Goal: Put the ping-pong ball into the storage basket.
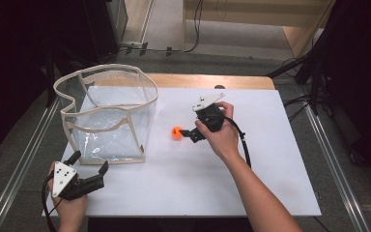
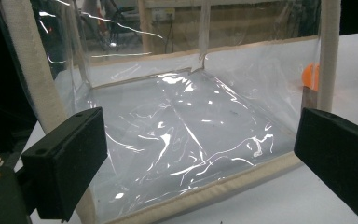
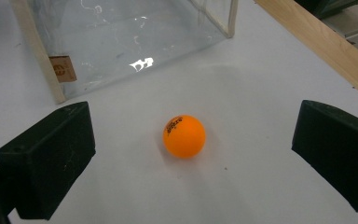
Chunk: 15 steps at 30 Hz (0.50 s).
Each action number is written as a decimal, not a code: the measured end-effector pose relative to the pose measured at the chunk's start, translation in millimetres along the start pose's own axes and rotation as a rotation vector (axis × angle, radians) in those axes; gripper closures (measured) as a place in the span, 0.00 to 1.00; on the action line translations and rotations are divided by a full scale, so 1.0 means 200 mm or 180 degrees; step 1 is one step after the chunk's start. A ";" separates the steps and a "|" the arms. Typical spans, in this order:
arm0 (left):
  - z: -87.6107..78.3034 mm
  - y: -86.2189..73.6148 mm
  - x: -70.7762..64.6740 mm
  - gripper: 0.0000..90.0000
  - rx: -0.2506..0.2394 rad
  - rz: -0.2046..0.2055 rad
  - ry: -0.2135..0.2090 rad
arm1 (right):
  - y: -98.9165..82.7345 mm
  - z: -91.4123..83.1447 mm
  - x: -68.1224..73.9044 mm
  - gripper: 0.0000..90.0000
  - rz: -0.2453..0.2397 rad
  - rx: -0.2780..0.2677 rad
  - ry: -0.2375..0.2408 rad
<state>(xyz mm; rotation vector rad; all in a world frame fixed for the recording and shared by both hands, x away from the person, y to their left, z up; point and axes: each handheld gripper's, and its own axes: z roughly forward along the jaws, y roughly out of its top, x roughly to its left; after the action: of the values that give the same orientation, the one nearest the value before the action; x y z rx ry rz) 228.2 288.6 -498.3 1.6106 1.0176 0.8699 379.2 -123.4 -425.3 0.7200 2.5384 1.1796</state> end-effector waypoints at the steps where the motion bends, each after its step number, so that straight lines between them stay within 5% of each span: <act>1: 0.00 0.00 0.00 0.03 0.0000 0.0004 -0.0001 | 0.01 0.01 0.00 0.00 -0.0008 0.0017 0.0004; 15: 0.00 0.00 0.00 0.03 0.0003 0.0006 -0.0004 | 0.04 0.13 -0.01 0.00 -0.0049 0.0285 0.0124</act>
<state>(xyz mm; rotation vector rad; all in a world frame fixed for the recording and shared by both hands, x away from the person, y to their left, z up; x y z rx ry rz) 228.4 288.4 -498.3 1.6128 1.0160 0.8699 393.6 -102.8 -435.0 0.7030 2.6385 1.0913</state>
